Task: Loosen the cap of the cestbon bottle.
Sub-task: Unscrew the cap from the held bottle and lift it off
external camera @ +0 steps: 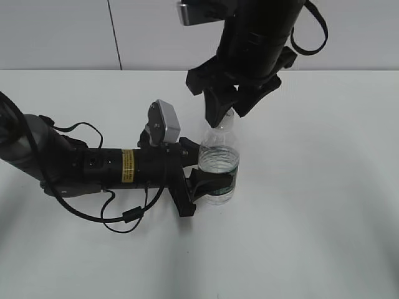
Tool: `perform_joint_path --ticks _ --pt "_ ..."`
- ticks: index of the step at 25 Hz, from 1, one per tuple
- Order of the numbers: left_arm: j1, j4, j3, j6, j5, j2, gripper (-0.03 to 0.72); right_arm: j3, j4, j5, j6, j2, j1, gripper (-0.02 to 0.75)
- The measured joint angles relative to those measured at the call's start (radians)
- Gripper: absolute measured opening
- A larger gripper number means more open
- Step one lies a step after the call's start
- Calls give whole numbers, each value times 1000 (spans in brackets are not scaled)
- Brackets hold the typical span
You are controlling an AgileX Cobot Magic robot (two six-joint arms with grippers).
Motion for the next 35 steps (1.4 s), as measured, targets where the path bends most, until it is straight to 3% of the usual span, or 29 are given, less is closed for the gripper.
perform_joint_path --ticks 6,11,17,22,30,35 --pt "0 0 0 0 0 0 372 -1 0 -7 -1 11 0 398" --pt "0 1 0 0 0 0 372 -1 -1 -8 -1 11 0 307" --pt "0 3 0 0 6 -1 372 -1 -3 3 -122 11 0 307" --pt "0 6 0 0 7 -2 372 -1 -6 6 -383 11 0 307" --pt "0 10 0 4 8 -2 372 -6 -20 0 -1138 11 0 307" --pt "1 -1 0 -8 13 -2 371 -6 -28 -61 -1326 11 0 307"
